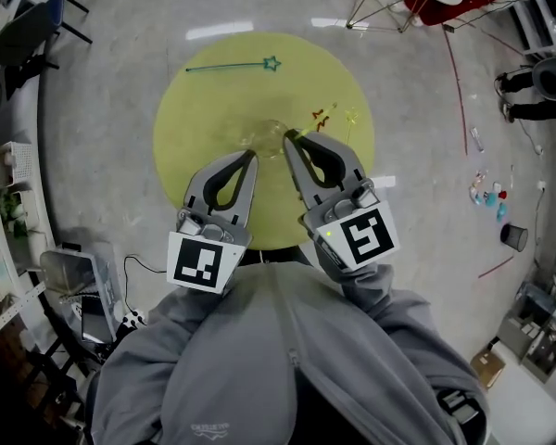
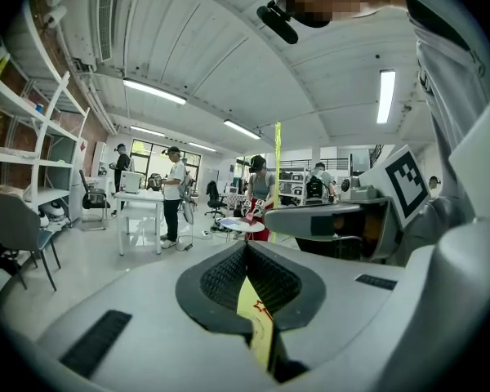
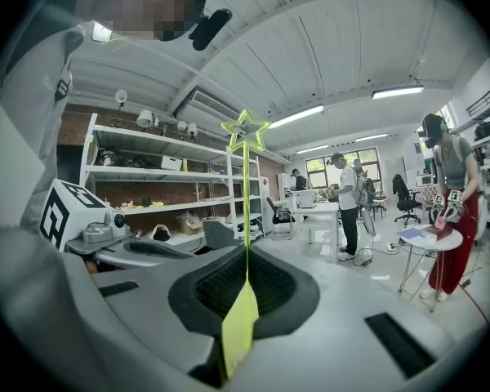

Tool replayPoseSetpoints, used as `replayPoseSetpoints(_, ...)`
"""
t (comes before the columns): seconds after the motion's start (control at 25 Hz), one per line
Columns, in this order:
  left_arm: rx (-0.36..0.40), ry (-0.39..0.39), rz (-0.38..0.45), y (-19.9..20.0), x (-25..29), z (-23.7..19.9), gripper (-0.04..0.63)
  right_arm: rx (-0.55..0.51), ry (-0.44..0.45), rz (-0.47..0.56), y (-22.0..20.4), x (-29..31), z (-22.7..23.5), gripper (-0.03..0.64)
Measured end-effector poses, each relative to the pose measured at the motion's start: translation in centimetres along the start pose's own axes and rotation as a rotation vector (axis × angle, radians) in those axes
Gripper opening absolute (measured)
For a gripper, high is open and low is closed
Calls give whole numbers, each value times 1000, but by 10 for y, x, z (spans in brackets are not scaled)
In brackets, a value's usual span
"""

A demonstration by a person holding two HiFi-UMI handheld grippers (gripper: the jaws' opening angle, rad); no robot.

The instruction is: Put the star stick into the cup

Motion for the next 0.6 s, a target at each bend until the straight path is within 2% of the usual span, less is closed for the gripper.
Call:
replayPoseSetpoints(0.24, 3, -19, -19, -25, 10, 10, 17, 9, 13, -5, -23, 5, 12, 35)
replayPoseSetpoints(0.52, -28, -28, -54, -62, 31, 4, 17, 29, 28, 16, -44, 29, 34, 35)
replayPoseSetpoints(0.6, -30, -32, -60, -70, 33, 6, 17, 44, 20, -7, -55, 31, 38, 35)
Point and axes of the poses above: the fingertips, and each gripper's own axes: x forward along the fingers, z to its right, y out of its top, the point moved 3 cm from there along -x, backward along the fingers, and after that the axes turned 15 degrees about x, right-handed, at the moved point
